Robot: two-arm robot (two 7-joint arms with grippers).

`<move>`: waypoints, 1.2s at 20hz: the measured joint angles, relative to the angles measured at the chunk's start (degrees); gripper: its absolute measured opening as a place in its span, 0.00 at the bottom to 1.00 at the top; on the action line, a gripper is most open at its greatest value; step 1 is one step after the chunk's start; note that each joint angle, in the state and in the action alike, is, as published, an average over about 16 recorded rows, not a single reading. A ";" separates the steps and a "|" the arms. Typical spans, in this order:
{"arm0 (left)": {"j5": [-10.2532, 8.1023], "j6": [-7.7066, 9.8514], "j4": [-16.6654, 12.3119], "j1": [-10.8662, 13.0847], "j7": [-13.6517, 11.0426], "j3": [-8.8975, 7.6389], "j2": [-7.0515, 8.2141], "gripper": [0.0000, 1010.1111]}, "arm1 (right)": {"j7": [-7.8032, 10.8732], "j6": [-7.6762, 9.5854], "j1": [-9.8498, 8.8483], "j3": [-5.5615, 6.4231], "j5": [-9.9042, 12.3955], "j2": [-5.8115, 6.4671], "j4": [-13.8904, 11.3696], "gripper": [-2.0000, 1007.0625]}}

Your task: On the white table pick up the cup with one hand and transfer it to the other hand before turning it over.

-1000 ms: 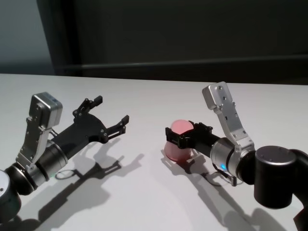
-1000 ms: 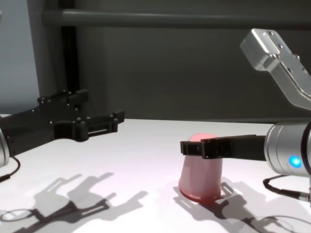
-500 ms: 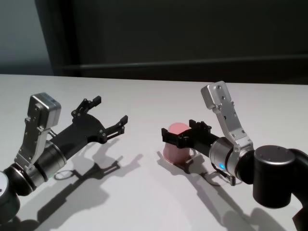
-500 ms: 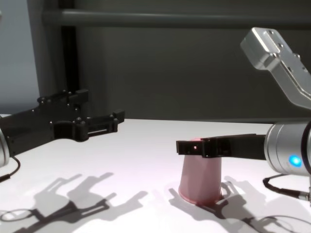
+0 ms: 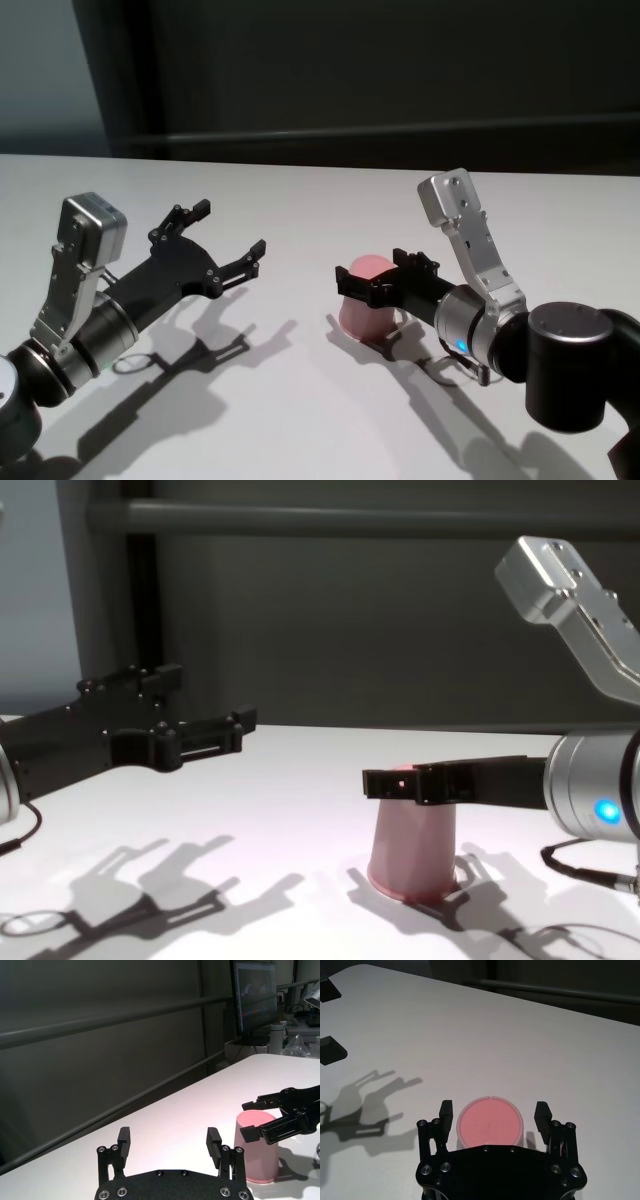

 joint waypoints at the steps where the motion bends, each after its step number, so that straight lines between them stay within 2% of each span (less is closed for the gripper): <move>1: 0.00 0.00 0.00 0.00 0.00 0.00 0.00 0.99 | 0.00 0.00 0.00 0.00 0.00 0.00 0.00 1.00; 8: 0.00 0.00 0.00 0.00 0.00 0.00 0.00 0.99 | 0.16 -0.03 0.22 -0.10 -0.30 -0.05 0.09 1.00; 17: 0.00 0.00 0.00 0.00 0.00 0.00 0.00 0.99 | 0.53 -0.03 1.78 -0.13 -2.46 -0.55 0.29 1.00; 21: 0.00 0.00 0.00 0.00 0.00 0.00 0.00 0.99 | 0.53 -0.20 2.61 0.42 -3.70 -0.83 0.07 1.00; 24: 0.00 0.00 0.00 0.00 0.00 0.00 0.00 0.99 | 0.42 -1.00 2.89 1.50 -4.41 -0.99 -0.39 1.00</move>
